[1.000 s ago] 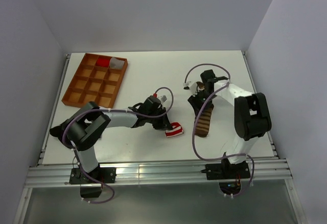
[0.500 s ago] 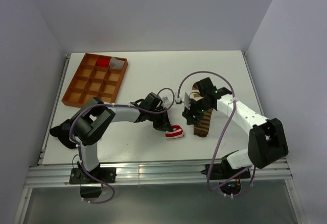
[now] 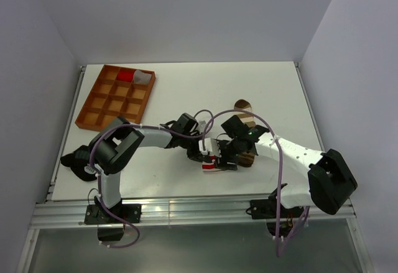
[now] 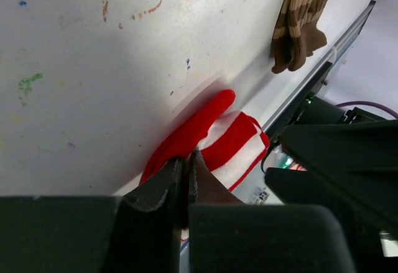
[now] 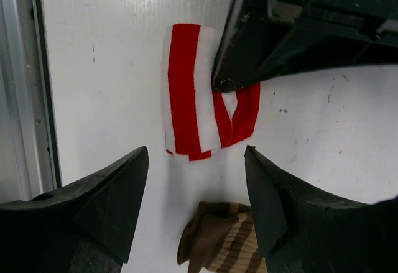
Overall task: Roll the socks
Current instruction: Roll the sock at the center of the board.
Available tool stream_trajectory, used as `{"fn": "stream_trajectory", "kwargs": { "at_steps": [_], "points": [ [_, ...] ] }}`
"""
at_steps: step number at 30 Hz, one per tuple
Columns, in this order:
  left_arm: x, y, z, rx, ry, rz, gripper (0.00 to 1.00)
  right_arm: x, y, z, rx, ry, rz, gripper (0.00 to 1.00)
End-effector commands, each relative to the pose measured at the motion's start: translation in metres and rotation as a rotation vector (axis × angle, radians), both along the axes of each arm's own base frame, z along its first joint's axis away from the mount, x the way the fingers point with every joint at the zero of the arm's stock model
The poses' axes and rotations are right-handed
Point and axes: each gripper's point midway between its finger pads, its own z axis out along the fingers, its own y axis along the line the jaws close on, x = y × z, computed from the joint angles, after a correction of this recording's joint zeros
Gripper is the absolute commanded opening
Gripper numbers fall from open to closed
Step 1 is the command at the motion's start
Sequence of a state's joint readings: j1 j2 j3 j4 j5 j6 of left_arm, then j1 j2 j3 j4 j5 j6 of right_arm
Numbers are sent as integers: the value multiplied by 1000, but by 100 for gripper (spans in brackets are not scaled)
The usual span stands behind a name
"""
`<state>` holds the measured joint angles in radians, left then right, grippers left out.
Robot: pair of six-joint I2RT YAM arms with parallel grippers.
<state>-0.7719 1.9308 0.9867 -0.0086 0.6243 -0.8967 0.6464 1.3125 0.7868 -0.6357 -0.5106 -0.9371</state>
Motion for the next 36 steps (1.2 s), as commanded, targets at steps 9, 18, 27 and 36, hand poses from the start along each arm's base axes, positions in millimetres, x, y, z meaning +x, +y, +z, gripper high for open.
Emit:
{"fn": "stream_trajectory", "kwargs": {
  "at_steps": [9, 18, 27, 36],
  "points": [
    [-26, 40, -59, 216, 99, 33, 0, -1, 23, -6, -23, -107, 42, 70],
    [-26, 37, -57, 201, 107, 41, 0, -10, 24, -22, -93, -54, 60, 65],
    [-25, 32, -52, 164, 113, 66, 2, -10, 21, -38, -161, 3, 11, 35],
    [-9, 33, -30, 74, 38, 191, 28, -16, 13, -50, -202, 179, -67, 22]
  ]
}}
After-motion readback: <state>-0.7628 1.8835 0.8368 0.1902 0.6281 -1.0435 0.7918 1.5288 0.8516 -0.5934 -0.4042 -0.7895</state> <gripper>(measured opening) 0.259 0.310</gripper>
